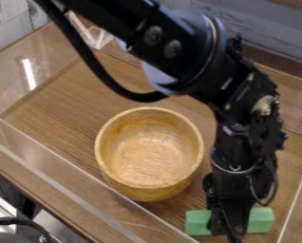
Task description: Put the green block in the brown bowl
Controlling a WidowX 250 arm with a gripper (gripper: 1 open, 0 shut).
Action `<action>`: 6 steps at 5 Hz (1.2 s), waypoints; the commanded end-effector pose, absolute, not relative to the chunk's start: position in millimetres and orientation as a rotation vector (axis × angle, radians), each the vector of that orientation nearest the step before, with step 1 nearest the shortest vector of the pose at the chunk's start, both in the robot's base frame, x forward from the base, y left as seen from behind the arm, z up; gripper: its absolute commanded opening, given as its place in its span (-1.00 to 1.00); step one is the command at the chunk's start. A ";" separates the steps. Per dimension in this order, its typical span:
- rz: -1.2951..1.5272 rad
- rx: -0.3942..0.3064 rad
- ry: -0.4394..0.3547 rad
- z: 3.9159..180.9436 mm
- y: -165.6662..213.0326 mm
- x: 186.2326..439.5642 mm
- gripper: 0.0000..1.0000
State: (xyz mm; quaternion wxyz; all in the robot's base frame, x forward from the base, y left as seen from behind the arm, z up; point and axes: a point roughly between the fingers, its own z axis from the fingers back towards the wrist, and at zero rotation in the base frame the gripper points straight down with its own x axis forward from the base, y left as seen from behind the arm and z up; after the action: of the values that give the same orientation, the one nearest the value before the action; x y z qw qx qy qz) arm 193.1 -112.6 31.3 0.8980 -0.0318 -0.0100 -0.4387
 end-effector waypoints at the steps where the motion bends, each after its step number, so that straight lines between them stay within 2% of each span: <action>1: -0.865 -0.072 -0.045 40.3 -109.6 197.0 -1.00; 4: -0.808 -0.084 -0.037 45.7 -104.6 195.0 -1.00; 6: -0.751 -0.094 -0.044 57.4 -98.6 195.6 -1.00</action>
State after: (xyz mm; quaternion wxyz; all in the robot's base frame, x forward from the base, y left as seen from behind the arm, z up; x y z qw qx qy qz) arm 187.3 -96.2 47.4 0.9279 -0.0439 0.0050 -0.3703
